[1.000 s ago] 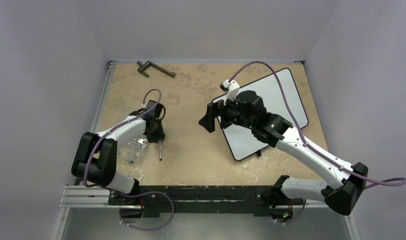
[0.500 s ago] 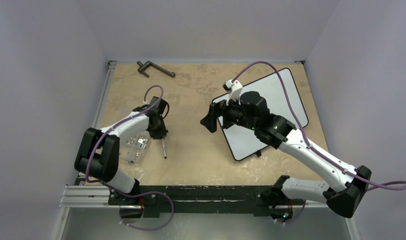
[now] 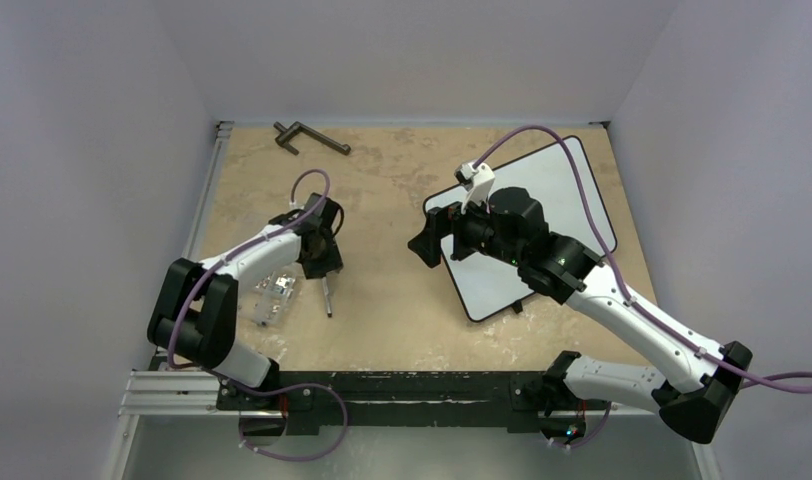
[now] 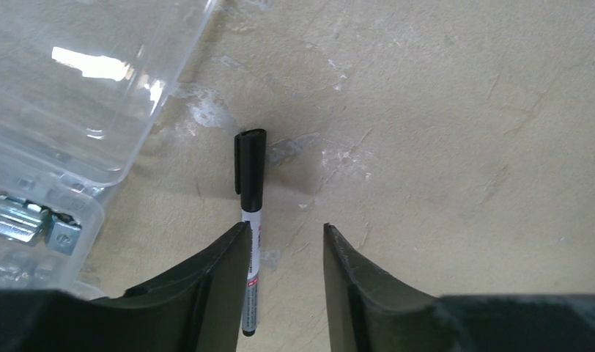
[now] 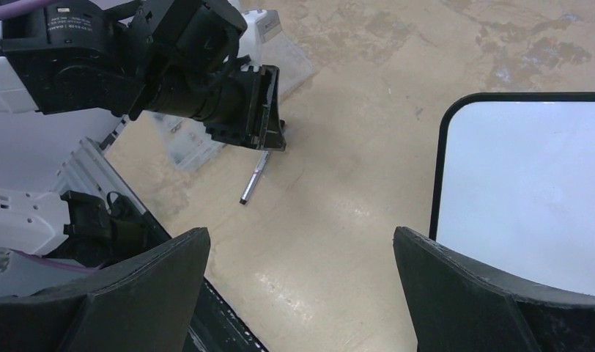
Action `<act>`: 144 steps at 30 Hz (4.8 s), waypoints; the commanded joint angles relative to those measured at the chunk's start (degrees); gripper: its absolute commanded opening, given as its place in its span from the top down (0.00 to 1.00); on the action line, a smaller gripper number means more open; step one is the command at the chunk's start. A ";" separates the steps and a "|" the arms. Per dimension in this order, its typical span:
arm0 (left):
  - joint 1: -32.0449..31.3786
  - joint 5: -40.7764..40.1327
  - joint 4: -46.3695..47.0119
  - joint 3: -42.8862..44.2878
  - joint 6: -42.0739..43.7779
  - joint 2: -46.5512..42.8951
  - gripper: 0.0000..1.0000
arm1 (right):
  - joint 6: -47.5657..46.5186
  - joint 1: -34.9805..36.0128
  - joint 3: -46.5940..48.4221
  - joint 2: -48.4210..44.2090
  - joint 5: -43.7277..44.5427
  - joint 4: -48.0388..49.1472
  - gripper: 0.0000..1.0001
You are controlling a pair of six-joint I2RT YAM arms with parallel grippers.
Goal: Write a sentence on the whiteboard
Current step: Move the whiteboard marker to the center of the board, then pick up the whiteboard marker from the center of the board, then pass from the left arm to the right, then pass from the right arm to the left
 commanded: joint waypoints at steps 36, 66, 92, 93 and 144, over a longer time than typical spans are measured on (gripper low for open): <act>-5.18 5.00 10.30 -3.37 -5.15 3.18 0.85 | -1.16 0.38 -1.79 -0.87 1.29 0.00 0.01; -5.49 2.16 9.85 4.49 2.50 8.27 0.70 | -1.25 0.37 -2.74 -1.39 1.77 -1.14 0.01; -4.41 9.84 2.76 3.42 -17.90 -18.89 1.00 | 6.11 3.78 -13.43 2.07 -6.82 22.32 0.01; -4.41 9.44 2.04 3.41 -19.89 -20.58 1.00 | 6.71 4.40 -13.53 2.46 -5.87 23.75 0.02; 2.86 24.41 2.31 -0.10 -7.84 -46.88 0.47 | -5.70 14.43 -0.41 7.90 -6.65 17.51 1.00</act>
